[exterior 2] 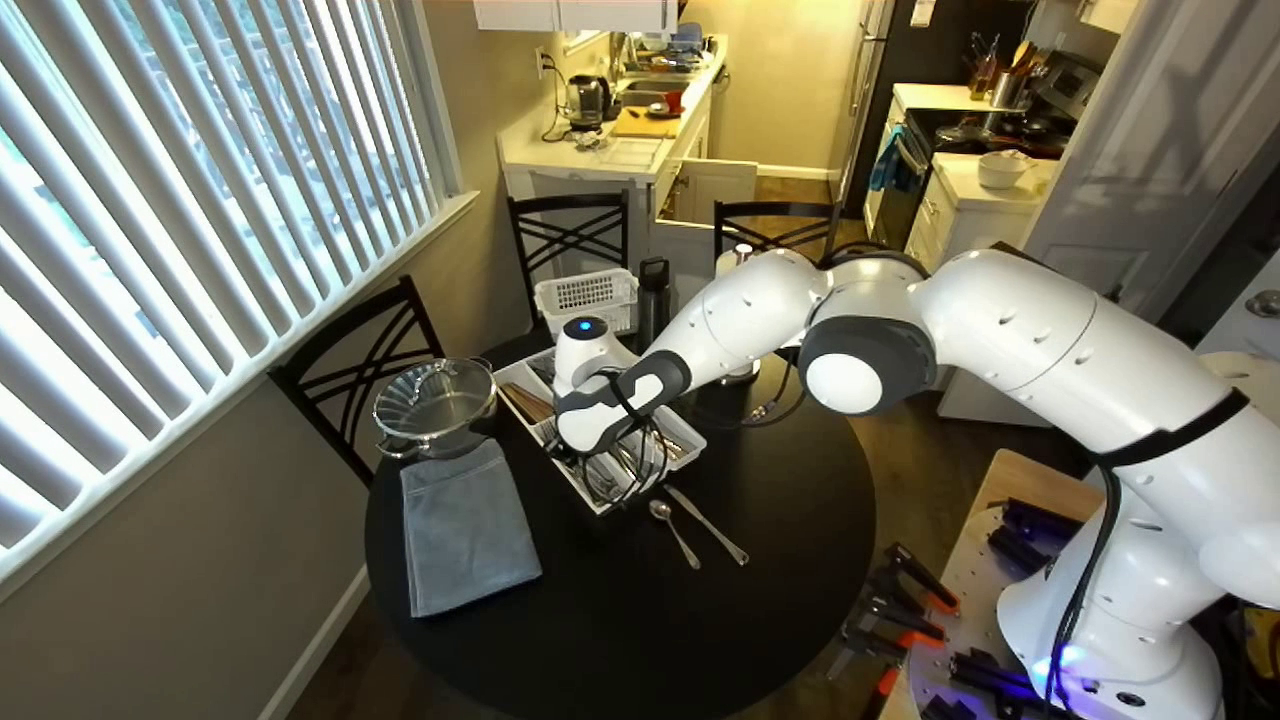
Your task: Put the kitchen utensils into the utensil organizer
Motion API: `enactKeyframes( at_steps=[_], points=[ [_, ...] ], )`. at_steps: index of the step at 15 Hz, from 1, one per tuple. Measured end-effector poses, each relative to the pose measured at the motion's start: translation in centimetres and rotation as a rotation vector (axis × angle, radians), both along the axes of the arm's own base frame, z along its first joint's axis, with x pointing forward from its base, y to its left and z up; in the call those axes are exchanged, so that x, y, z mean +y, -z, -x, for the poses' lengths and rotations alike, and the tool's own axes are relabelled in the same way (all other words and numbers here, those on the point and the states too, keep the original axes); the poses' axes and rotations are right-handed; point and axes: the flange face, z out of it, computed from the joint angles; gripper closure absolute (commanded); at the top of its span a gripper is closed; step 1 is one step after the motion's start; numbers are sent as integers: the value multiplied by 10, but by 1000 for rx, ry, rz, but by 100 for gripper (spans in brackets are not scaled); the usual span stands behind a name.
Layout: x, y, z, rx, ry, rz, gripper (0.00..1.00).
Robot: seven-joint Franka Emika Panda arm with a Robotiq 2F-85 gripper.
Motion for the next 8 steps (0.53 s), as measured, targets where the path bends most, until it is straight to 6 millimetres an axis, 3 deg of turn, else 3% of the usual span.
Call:
enactKeyframes(
  at_steps=[5, 8],
  points=[
    [6, -4, -2, 30, -12, 3, 31],
    [26, -32, 5, 27, -38, 2, 12]
  ],
)
